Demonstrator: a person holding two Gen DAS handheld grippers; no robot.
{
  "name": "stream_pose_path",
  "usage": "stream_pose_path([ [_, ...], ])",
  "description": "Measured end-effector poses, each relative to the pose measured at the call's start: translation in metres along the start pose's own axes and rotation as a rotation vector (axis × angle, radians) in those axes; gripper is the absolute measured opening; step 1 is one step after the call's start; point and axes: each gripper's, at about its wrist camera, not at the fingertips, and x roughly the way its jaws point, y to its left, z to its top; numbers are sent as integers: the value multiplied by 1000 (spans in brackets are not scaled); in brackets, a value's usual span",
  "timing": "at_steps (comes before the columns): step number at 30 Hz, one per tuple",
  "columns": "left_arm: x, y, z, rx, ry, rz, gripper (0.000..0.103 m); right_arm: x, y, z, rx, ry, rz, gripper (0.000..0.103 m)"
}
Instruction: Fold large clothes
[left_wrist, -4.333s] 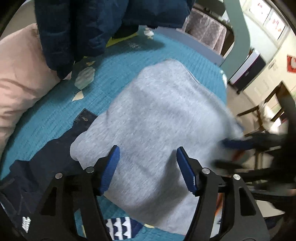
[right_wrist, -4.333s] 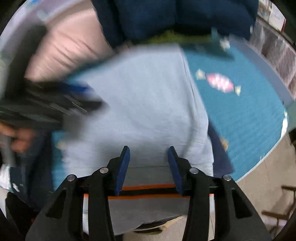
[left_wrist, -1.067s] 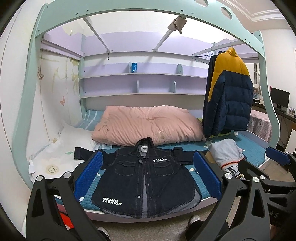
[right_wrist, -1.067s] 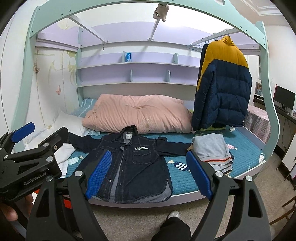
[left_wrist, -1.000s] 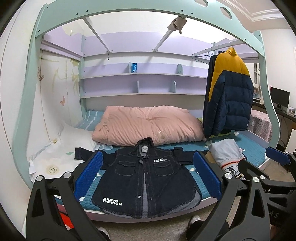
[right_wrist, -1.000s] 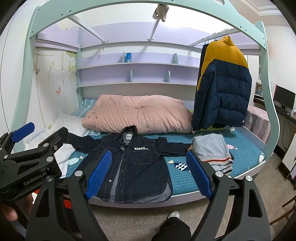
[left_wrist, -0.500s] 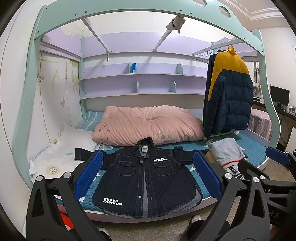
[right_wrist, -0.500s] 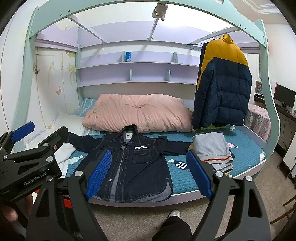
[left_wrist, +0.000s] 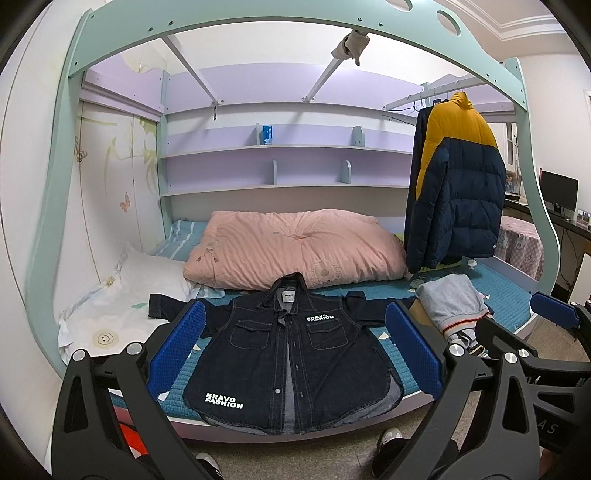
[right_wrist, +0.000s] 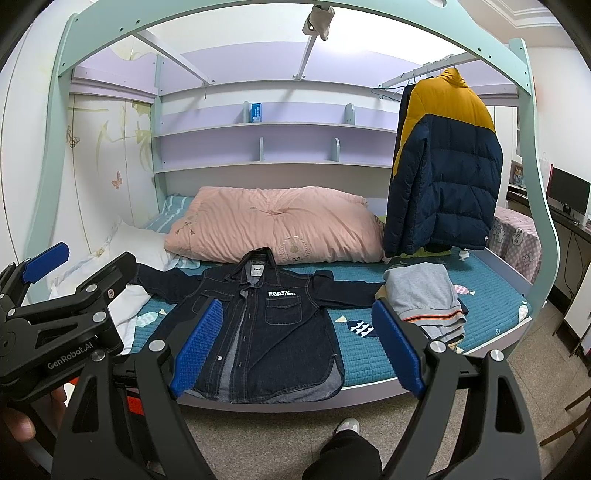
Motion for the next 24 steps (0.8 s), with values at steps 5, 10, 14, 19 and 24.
stream_pose_path([
  [5,2,0,-1,10,1,0,98,0,0,0,2,2,-1,80],
  [10,5,4,-3,15,2,-5,98,1,-2,0,2,0,2,80],
  [14,5,4,-3,15,2,-6,98,1,-1,0,1,0,-1,80],
  [19,5,4,-3,16,1,-5,98,1,-1,0,2,0,-1,80],
  [24,6,5,-3,16,1,-6,98,1,-2,0,1,-1,-2,80],
])
